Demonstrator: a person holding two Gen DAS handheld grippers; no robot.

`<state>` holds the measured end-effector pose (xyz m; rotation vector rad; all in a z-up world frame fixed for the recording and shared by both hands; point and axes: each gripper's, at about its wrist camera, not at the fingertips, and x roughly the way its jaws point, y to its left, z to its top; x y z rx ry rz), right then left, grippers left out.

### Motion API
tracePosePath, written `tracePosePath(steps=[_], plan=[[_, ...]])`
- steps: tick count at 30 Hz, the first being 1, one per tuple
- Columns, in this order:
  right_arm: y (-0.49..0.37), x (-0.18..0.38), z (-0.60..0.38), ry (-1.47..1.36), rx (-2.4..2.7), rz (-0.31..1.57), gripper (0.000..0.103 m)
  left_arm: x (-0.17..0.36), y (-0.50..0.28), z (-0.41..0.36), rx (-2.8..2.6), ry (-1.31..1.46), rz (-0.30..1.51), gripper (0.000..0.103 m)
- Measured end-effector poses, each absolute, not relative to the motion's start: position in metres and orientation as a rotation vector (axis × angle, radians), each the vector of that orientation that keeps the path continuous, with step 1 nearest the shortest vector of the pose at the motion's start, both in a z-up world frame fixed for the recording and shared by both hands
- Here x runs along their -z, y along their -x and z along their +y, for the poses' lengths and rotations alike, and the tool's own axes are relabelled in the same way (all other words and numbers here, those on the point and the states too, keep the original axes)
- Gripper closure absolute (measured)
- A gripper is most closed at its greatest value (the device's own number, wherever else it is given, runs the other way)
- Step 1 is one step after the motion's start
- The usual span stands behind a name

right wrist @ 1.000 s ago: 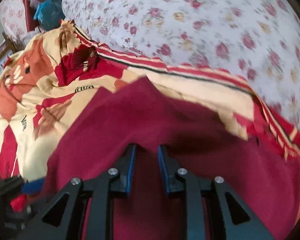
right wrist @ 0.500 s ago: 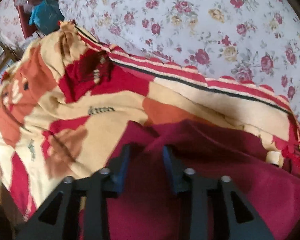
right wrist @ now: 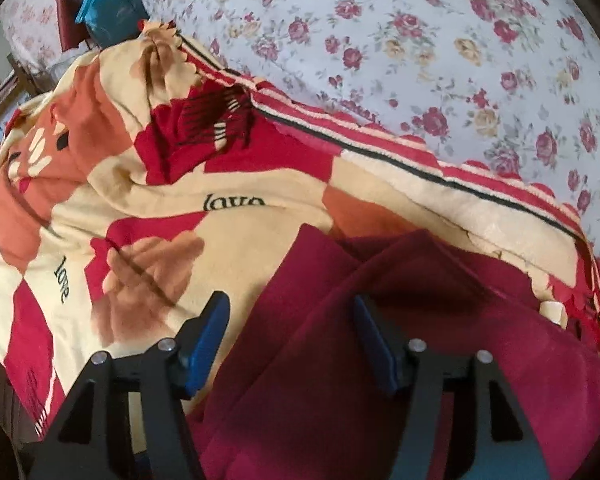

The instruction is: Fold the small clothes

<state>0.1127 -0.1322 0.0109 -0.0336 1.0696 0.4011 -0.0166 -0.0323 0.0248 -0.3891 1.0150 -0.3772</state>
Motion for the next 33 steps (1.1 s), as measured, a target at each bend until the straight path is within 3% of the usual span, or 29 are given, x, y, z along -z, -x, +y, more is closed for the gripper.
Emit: tracePosePath(steps=[4, 8, 15, 27, 28, 31, 33], plan=[[-0.109, -0.014, -0.141, 0.004, -0.416, 1.058, 0.037, -0.025, 0.017, -0.034, 0.372, 0.374, 1.011, 0.087], [-0.103, -0.020, -0.154, -0.031, -0.422, 1.050, 0.044, -0.027, 0.019, -0.038, 0.354, 0.332, 0.998, 0.087], [-0.100, -0.025, -0.158, -0.043, -0.438, 1.063, 0.043, -0.037, 0.030, -0.051, 0.283, 0.173, 0.923, 0.084], [-0.108, -0.016, -0.132, 0.111, -0.382, 1.074, 0.036, -0.033, 0.030, -0.053, 0.279, 0.160, 0.922, 0.084], [-0.108, -0.016, -0.131, 0.121, -0.381, 1.073, 0.037, -0.032, 0.030, -0.052, 0.283, 0.170, 0.926, 0.084], [-0.108, -0.018, -0.138, 0.110, -0.382, 1.062, 0.061, -0.029, 0.026, -0.048, 0.286, 0.205, 0.940, 0.081], [-0.109, -0.020, -0.153, 0.025, -0.426, 1.073, 0.071, -0.028, 0.024, -0.047, 0.285, 0.218, 0.942, 0.080]])
